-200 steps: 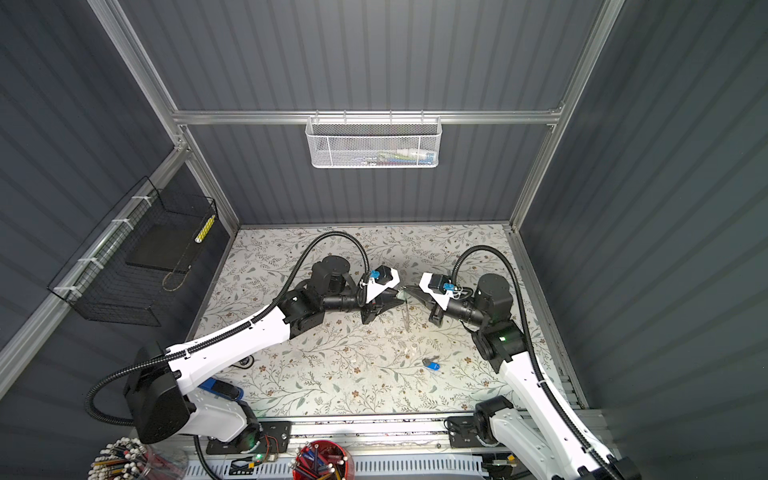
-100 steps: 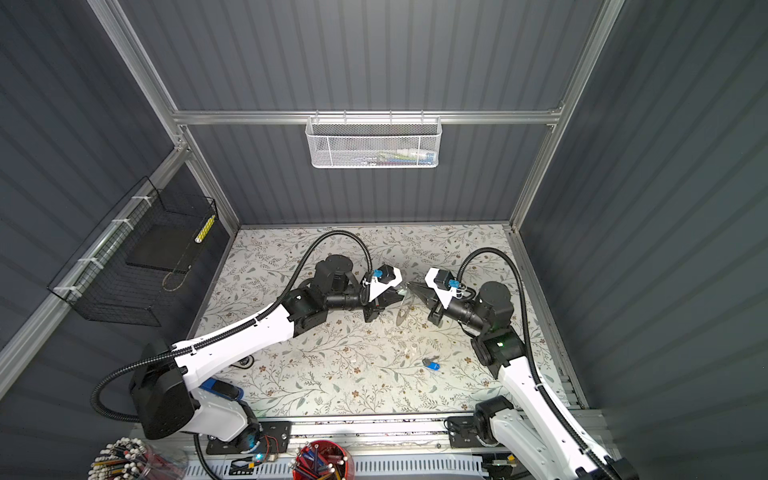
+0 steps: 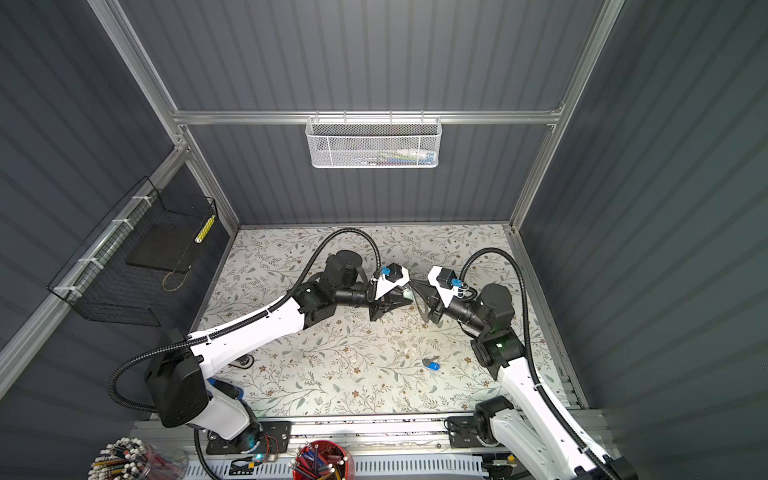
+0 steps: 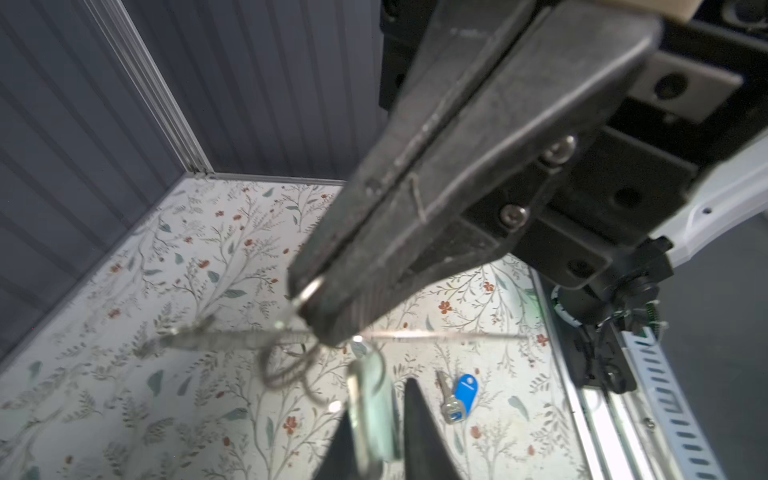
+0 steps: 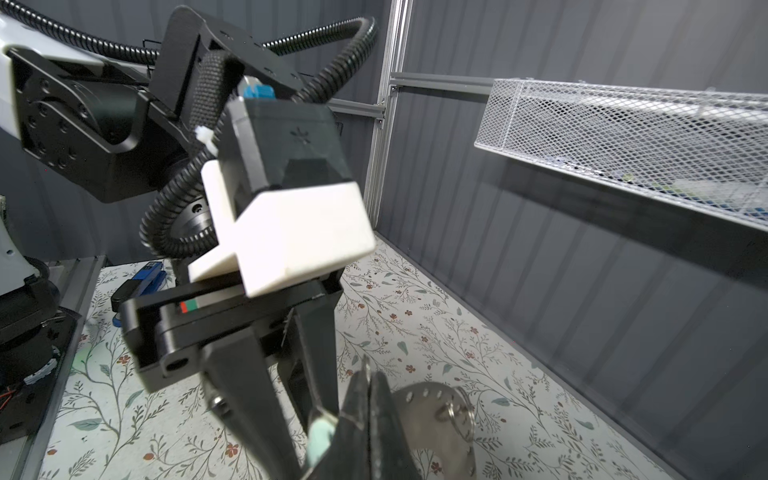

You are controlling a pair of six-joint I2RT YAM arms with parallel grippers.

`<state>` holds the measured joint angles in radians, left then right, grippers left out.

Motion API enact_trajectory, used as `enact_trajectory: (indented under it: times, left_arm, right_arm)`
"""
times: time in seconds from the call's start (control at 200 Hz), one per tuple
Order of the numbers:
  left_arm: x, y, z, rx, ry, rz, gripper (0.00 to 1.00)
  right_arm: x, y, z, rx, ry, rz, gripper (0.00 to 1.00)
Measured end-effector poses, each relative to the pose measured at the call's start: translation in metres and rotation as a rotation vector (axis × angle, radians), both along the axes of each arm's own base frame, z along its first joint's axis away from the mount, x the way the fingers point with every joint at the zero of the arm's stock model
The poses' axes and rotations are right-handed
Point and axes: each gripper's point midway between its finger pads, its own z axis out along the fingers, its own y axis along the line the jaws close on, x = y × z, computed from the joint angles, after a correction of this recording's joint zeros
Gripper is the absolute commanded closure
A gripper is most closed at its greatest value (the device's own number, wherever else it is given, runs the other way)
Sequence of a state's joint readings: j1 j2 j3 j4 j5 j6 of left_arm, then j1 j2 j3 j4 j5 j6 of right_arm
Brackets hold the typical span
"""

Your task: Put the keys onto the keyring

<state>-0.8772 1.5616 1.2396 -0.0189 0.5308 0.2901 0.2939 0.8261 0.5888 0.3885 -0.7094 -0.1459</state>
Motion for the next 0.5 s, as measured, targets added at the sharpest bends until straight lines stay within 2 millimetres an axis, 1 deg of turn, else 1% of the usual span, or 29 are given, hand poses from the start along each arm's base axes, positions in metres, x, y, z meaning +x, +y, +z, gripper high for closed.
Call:
enact_trajectory:
  times: [0.03, 0.065, 0.14, 0.215, 0.25, 0.37, 0.5]
  left_arm:
    - [0.000, 0.002, -0.002, -0.001, 0.003, 0.009, 0.58]
    - [-0.001, 0.006, -0.005, -0.003, -0.001, 0.024, 0.56]
    - [-0.005, 0.023, -0.013, 0.000, -0.011, 0.063, 0.55]
    - [-0.004, 0.038, -0.016, 0.003, -0.031, 0.111, 0.54]
    - [-0.003, 0.046, -0.014, 0.000, -0.050, 0.141, 0.54]
    - [0.002, 0.063, -0.001, -0.022, -0.109, 0.218, 0.56]
    - [0.004, 0.071, 0.020, -0.068, -0.168, 0.256, 0.60]
  right_arm:
    - [0.000, 0.000, 0.002, 0.002, -0.007, 0.001, 1.00]
    - [-0.001, 0.000, 0.003, 0.003, -0.012, 0.005, 1.00]
    - [-0.003, 0.002, 0.003, 0.003, -0.016, 0.021, 1.00]
    - [-0.005, 0.003, 0.004, 0.004, -0.021, 0.036, 1.00]
    - [-0.006, 0.004, 0.004, 0.003, -0.024, 0.046, 1.00]
    - [-0.008, 0.006, 0.002, 0.000, -0.019, 0.067, 1.00]
    - [-0.009, 0.009, -0.001, -0.004, -0.008, 0.092, 1.00]
